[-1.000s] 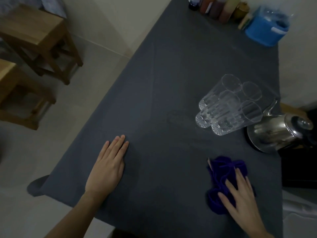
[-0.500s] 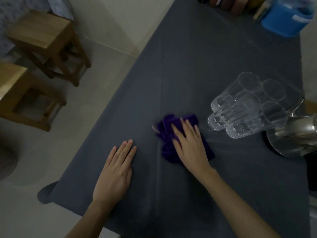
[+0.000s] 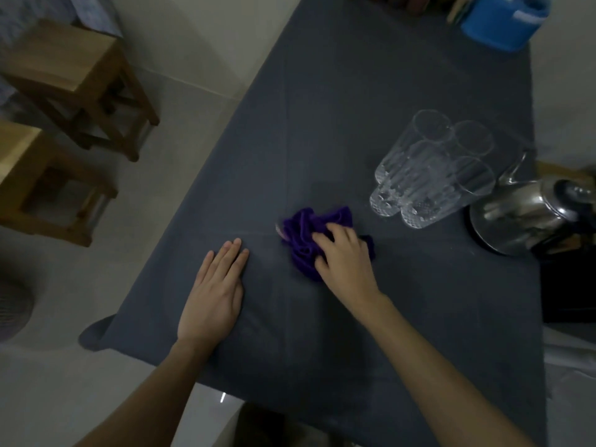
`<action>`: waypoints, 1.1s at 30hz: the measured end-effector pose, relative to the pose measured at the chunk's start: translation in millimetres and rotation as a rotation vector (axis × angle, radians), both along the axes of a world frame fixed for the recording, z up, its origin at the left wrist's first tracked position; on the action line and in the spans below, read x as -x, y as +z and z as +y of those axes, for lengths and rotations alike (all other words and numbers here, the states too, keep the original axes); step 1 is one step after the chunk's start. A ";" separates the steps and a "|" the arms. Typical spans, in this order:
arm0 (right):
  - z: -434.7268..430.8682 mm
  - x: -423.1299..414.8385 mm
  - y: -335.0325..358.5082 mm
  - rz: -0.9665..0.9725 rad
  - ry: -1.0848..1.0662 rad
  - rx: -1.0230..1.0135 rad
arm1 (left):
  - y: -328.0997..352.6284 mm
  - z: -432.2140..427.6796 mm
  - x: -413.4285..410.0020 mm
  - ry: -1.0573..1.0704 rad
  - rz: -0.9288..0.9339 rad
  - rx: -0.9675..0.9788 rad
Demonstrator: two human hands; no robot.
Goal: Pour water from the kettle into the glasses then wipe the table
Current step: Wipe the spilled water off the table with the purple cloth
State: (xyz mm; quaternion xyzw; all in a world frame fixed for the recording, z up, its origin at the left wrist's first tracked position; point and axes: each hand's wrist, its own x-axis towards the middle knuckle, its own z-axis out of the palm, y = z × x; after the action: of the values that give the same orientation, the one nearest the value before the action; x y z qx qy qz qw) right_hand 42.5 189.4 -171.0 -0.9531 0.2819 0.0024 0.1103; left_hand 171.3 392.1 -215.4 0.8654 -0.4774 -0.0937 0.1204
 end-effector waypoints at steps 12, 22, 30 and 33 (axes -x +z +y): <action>-8.2 262.6 -0.5 0.197 -0.235 0.118 | -3.8 0.5 1.0 0.000 -0.009 0.021; 5.6 227.1 -33.7 -0.165 -0.783 0.137 | -7.7 0.4 -1.0 0.002 0.005 0.037; 50.2 62.0 -26.8 -0.270 -0.279 0.057 | -3.5 0.5 1.1 0.001 0.006 0.040; 82.5 17.4 -26.5 -0.256 0.044 -0.005 | -3.4 0.5 0.9 -0.008 0.015 0.041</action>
State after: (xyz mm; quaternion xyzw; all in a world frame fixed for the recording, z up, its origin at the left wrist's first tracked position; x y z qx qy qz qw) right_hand 25.1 271.9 -197.6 -0.9513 0.2444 -0.1160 0.1478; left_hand 170.4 392.7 -218.8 0.8599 -0.4819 -0.0908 0.1415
